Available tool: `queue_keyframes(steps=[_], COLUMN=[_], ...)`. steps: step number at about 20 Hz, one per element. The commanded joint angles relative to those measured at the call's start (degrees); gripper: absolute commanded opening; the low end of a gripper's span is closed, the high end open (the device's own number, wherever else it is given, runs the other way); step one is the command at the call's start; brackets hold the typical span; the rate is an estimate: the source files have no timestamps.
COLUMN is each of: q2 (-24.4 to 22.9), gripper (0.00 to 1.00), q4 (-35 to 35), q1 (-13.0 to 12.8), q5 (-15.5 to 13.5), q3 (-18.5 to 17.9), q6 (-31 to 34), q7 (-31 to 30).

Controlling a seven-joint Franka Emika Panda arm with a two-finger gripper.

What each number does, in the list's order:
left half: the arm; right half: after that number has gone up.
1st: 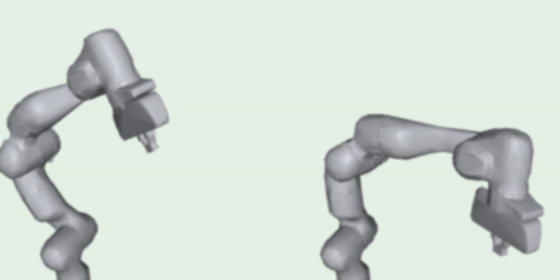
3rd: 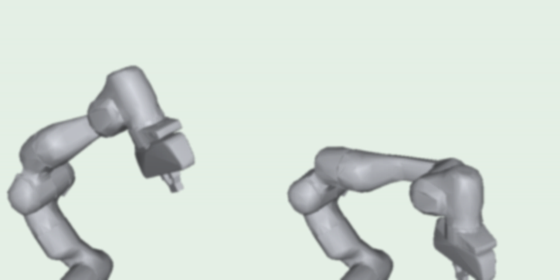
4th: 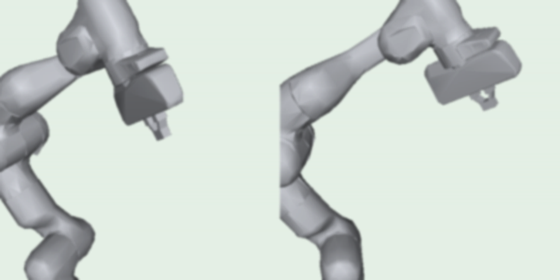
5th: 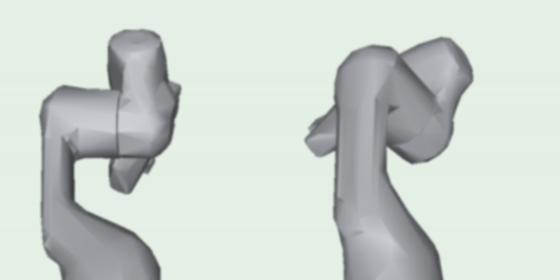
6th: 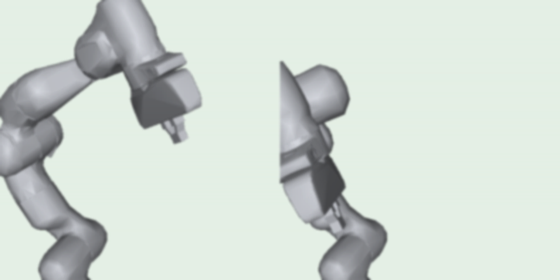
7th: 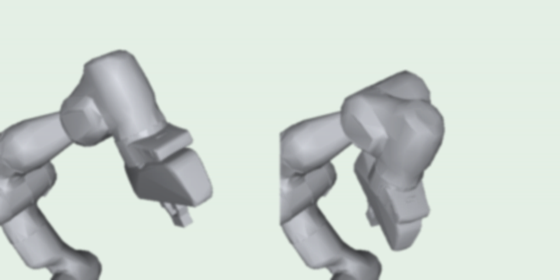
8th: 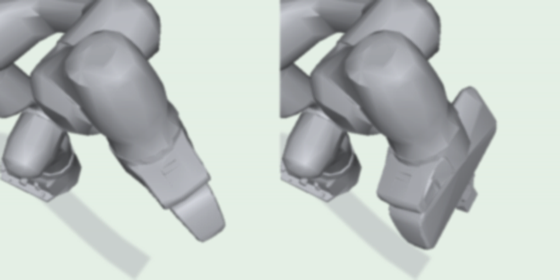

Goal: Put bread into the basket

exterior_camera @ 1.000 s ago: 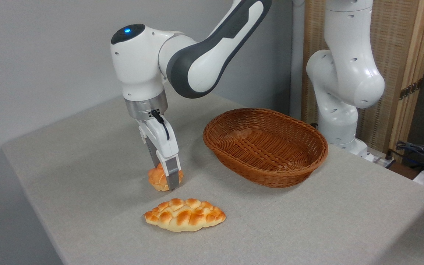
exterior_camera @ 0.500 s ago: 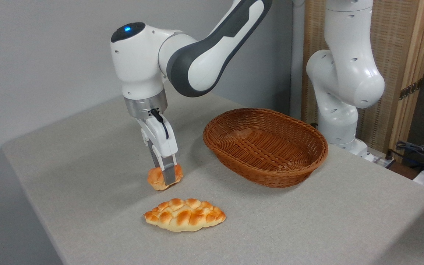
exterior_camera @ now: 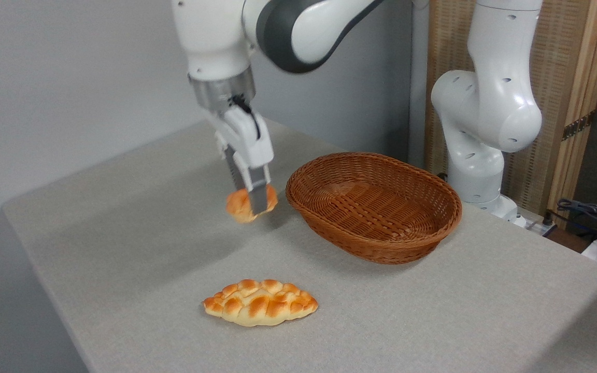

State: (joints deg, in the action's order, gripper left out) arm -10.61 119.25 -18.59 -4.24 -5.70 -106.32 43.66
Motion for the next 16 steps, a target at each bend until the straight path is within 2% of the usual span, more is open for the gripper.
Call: queue_keyframes(steps=[1,2,3,4,5,7,8,11,13,16], q2=[-4.0,-4.4,-4.8,-4.9,-5.0,-5.0,-5.0,-4.4,-4.1,-3.2], gripper=[0.56,0.56,0.61,0.72,0.74,0.97,1.00,1.00,1.00,1.00], q4=[0.4,0.5,0.5,0.5,0.5,0.7,0.8,1.3,1.9,2.1], q1=[-0.2,-0.3,-0.4,-0.5,-0.6,-0.6,-0.7,-1.4,-2.6,-2.7], q5=[-0.2,-0.2,-0.2,-0.2,-0.2,-0.2,-0.2,-0.2,-0.2,-0.2], q3=[-1.1,-1.1,-1.0,-1.0,-1.0,-0.9,-0.9,-0.4,-0.4,-0.4], q6=[6.9,9.7,12.4,14.6,16.8,19.7,20.8,24.2,24.8,24.8], q7=[0.3,0.3,0.3,0.1,0.2,0.3,0.4,0.8,0.9,1.1])
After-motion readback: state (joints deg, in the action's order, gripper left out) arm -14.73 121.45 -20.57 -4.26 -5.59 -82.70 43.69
